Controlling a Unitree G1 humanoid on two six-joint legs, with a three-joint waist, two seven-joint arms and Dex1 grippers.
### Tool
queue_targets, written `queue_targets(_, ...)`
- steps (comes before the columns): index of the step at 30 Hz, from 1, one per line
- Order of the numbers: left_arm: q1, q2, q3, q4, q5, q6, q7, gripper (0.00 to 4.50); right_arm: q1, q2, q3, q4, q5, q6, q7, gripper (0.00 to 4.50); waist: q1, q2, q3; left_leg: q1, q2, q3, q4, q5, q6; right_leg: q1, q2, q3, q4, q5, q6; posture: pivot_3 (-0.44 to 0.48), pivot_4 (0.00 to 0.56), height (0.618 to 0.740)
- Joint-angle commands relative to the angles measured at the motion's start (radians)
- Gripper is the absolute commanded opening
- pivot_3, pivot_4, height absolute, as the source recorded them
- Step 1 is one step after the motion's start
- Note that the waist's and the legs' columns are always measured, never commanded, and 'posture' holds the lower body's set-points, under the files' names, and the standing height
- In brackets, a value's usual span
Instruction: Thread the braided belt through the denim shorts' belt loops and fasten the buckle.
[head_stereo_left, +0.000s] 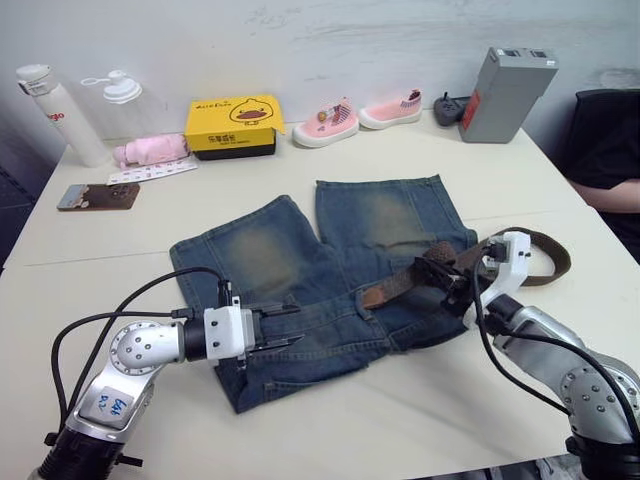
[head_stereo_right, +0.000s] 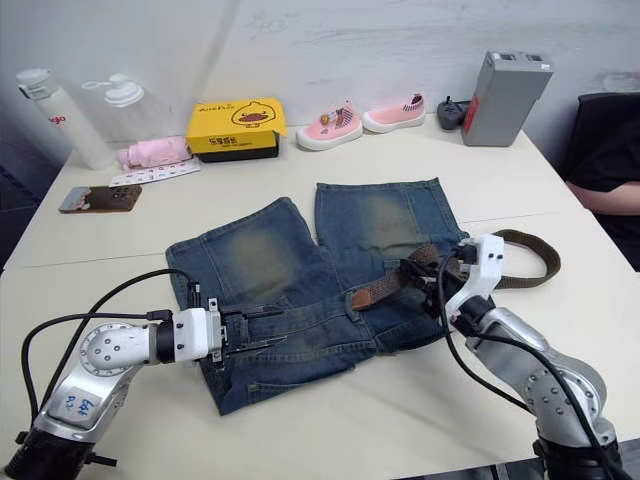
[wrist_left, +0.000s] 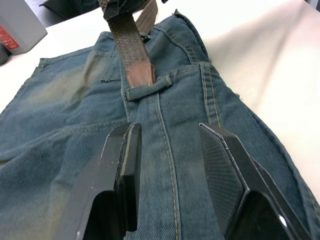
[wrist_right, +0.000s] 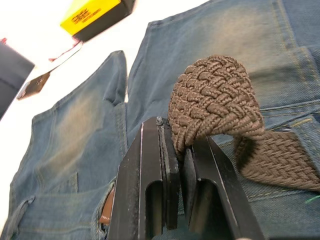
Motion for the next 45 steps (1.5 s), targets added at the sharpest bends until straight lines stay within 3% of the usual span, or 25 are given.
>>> queue_targets(1, -0.007, 0.001, 0.022, -0.04, 0.003, 0.004, 0.006, 2.08, 0.011, 0.015, -0.016, -0.044, -0.029, -0.008, 0.026, 0.0, 0.0, 0.0, 0.0, 0.0, 0.0, 0.0, 0.0, 0.0, 0.0, 0.0, 0.0, 0.0, 0.0, 0.0, 0.0, 0.0, 0.15, 0.706)
queue_targets(7, -0.012, 0.002, 0.021, -0.036, 0.005, 0.003, -0.001, 2.08, 0.028, -0.008, -0.08, -0.022, -0.089, -0.023, 0.109, 0.0, 0.001, 0.0, 0.0, 0.0, -0.001, 0.0, 0.001, 0.0, 0.0, 0.0, 0.0, 0.0, 0.0, 0.0, 0.0, 0.0, 0.15, 0.706)
queue_targets(20, -0.022, -0.013, 0.015, -0.021, 0.022, -0.011, 0.007, 2.08, -0.003, 0.142, 0.157, -0.109, -0.244, 0.029, 0.06, 0.0, -0.002, 0.0, 0.0, 0.001, 0.0, 0.0, -0.001, 0.0, -0.001, 0.0, 0.0, 0.0, 0.0, 0.0, 0.0, 0.0, 0.15, 0.706)
queue_targets(23, -0.043, -0.016, -0.014, 0.024, 0.107, -0.102, 0.006, 2.08, 0.017, 0.178, 0.187, -0.066, -0.231, 0.095, 0.024, 0.0, -0.001, -0.001, 0.0, 0.001, 0.0, 0.0, -0.001, 0.0, -0.001, 0.0, 0.0, 0.0, 0.0, 0.0, 0.0, 0.0, 0.15, 0.706)
queue_targets(26, -0.109, -0.012, -0.08, 0.15, 0.272, -0.297, 0.009, 2.08, 0.027, 0.209, 0.153, -0.022, -0.171, 0.153, -0.033, 0.0, 0.002, 0.0, -0.001, 0.001, -0.001, 0.0, 0.0, 0.0, -0.001, -0.001, 0.0, -0.001, 0.0, 0.0, 0.0, 0.0, 0.15, 0.706)
queue_targets(30, -0.206, -0.052, -0.142, 0.306, 0.365, -0.437, 0.034, 2.08, 0.022, 0.226, 0.102, -0.003, -0.119, 0.192, -0.074, 0.0, 0.002, 0.0, -0.002, 0.001, -0.001, 0.0, 0.0, 0.0, 0.0, 0.0, 0.0, 0.0, 0.0, 0.0, 0.0, 0.0, 0.15, 0.706)
queue_targets(40, -0.317, -0.132, -0.199, 0.46, 0.43, -0.566, 0.099, 2.08, 0.015, 0.231, 0.072, -0.02, -0.072, 0.231, -0.112, 0.0, -0.001, 0.0, -0.002, 0.001, -0.001, -0.001, 0.0, 0.0, 0.0, -0.001, 0.0, -0.001, 0.0, 0.0, 0.0, 0.0, 0.15, 0.706)
queue_targets(41, -0.314, -0.132, -0.202, 0.455, 0.413, -0.57, 0.093, 1.55, 0.015, 0.233, 0.072, -0.024, -0.07, 0.231, -0.117, 0.0, -0.001, 0.0, -0.002, 0.001, -0.001, -0.001, 0.0, 0.0, 0.0, -0.001, 0.0, -0.001, 0.0, 0.0, 0.0, 0.0, 0.15, 0.706)
queue_targets(42, -0.314, -0.13, -0.207, 0.45, 0.402, -0.581, 0.089, 1.32, 0.015, 0.232, 0.072, -0.027, -0.071, 0.231, -0.121, 0.0, 0.0, 0.0, -0.002, 0.001, -0.001, -0.001, 0.0, 0.0, 0.0, -0.001, 0.0, -0.001, 0.0, 0.0, 0.0, 0.0, 0.15, 0.706)
queue_targets(45, -0.313, -0.121, -0.213, 0.454, 0.417, -0.603, 0.091, 0.09, 0.016, 0.229, 0.073, -0.036, -0.069, 0.234, -0.13, 0.0, 0.0, 0.0, -0.002, 0.001, -0.001, -0.001, 0.0, 0.0, 0.0, -0.001, -0.001, -0.001, 0.001, 0.0, 0.0, 0.0, 0.15, 0.706)
